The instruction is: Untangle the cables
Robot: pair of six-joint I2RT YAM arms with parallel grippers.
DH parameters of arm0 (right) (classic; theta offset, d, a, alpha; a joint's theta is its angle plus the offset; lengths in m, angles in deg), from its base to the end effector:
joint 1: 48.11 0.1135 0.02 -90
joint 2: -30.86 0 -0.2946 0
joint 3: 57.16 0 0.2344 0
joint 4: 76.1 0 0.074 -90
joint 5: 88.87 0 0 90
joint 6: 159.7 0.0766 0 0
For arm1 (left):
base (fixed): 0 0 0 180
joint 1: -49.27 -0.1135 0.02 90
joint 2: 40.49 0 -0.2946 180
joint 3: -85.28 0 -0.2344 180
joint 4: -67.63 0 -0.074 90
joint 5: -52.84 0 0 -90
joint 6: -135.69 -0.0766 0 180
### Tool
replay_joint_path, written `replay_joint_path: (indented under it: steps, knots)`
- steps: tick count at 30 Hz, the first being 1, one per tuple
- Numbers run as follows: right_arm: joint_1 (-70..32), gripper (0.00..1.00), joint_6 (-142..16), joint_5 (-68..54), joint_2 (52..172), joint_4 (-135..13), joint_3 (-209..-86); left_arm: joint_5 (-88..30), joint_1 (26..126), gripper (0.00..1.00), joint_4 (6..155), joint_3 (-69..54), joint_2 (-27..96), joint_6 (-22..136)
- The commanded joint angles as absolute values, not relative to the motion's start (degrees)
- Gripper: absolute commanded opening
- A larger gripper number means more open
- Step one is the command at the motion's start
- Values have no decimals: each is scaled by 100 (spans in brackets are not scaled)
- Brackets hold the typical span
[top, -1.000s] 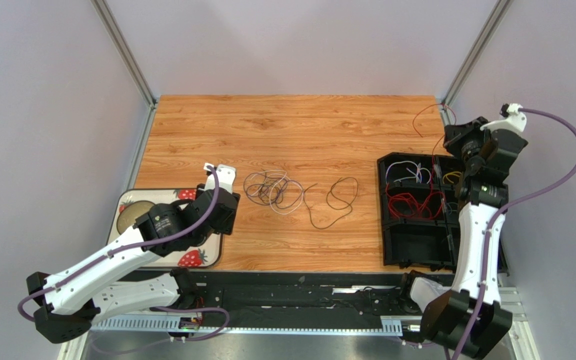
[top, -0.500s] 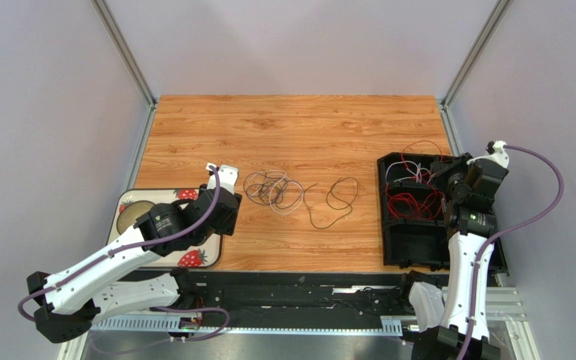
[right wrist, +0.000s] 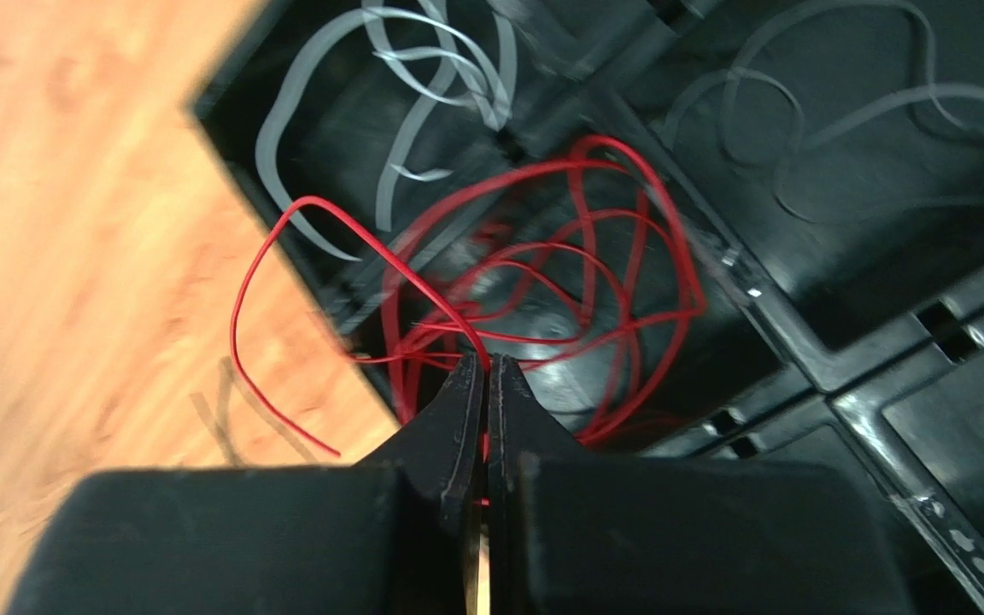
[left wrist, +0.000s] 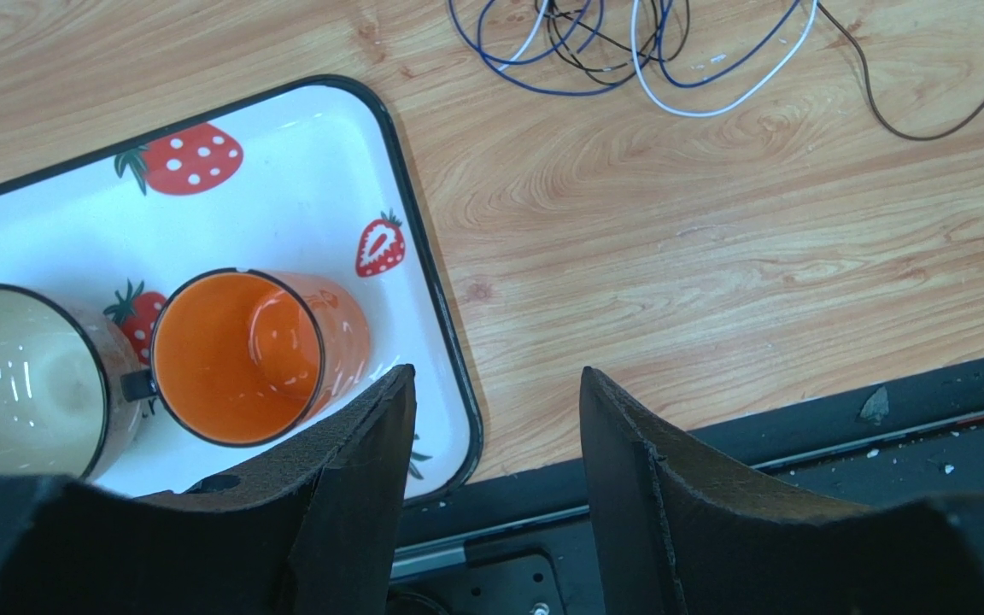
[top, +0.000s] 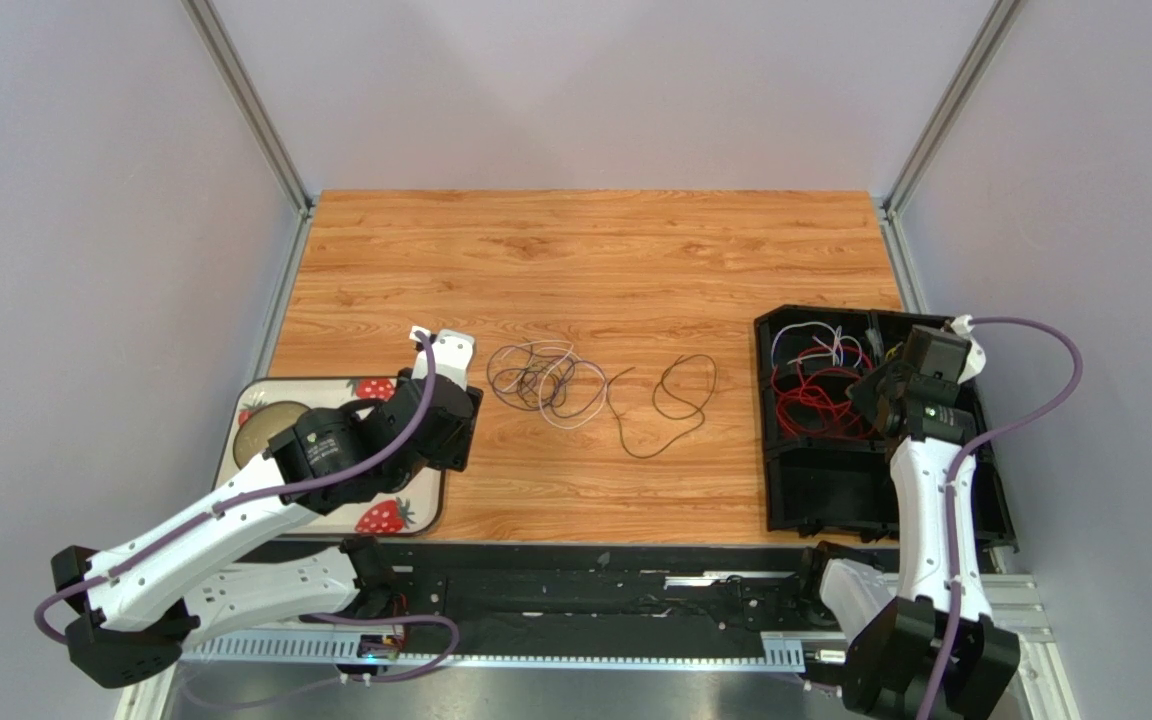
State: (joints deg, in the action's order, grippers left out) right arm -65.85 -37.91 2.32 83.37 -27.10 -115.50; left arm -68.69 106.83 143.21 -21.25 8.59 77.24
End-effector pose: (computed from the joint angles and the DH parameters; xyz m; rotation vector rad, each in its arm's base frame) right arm 0.1745 -0.0575 0.2680 0.9839 2.1078 0.0992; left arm 0.1024 -0.0864 0.3244 0.2932 2.2807 -0.1052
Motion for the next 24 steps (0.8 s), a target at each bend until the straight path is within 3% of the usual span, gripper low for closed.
replay_joint_path:
  steps: [1, 11, 18, 24]
  knots:
    - [-6560, 0, -3604, 824, 8534, -2620, -11313, -6837, 10666, 59, 14205, -2153, 812, 7628]
    - [-6551, 0, -3709, 1501, 9228, -2664, -11084, -6810, 10666, 59, 14187, -2144, 855, 7602]
    - [-6499, 0, -3692, 1721, 10055, -2752, -11391, -6801, 10666, 59, 14187, -2144, 856, 7602]
    - [-6227, 1, -3832, 1818, 10056, -2665, -11734, -6836, 10666, 59, 14196, -2144, 838, 7610]
